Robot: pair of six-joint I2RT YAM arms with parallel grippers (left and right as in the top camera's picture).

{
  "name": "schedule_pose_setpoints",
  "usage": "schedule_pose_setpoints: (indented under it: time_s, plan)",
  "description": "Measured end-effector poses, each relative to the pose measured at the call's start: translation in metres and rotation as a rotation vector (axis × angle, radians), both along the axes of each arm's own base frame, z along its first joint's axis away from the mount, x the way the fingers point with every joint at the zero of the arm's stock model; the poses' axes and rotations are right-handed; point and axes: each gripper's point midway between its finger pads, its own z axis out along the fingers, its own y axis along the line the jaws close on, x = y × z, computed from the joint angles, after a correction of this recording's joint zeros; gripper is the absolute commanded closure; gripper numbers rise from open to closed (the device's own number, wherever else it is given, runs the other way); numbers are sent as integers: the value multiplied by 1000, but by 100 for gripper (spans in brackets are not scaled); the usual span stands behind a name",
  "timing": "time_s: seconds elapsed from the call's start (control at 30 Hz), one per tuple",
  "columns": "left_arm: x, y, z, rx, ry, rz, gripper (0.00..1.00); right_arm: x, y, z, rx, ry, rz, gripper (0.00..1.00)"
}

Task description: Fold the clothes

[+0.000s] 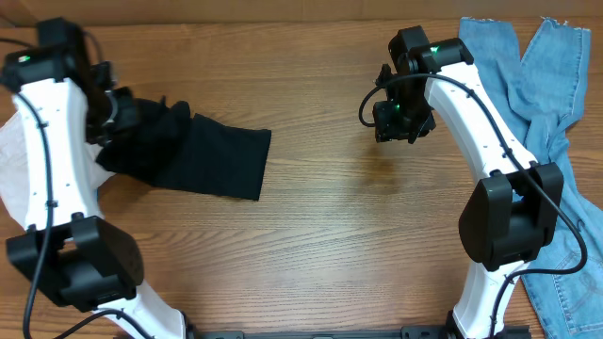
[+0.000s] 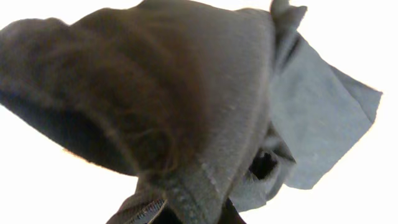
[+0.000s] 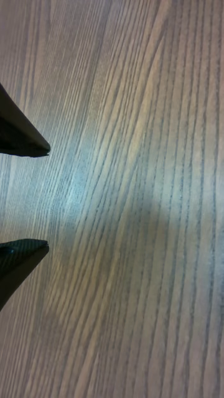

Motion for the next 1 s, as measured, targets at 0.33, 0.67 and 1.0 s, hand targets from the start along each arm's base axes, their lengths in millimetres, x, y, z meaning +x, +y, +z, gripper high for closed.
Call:
schedule_pose_setpoints:
  time_s: [0.33, 0.67, 1.0]
  plan:
    - [8, -84, -7, 116, 46, -253, 92, -4, 0, 0, -1, 15, 0, 54]
    - [-2, -122, -52, 156, 221, -378, 95, -6, -1, 0, -3, 24, 0, 54]
    - [-11, -143, -63, 170, 278, -444, 94, -7, -1, 0, -4, 28, 0, 54]
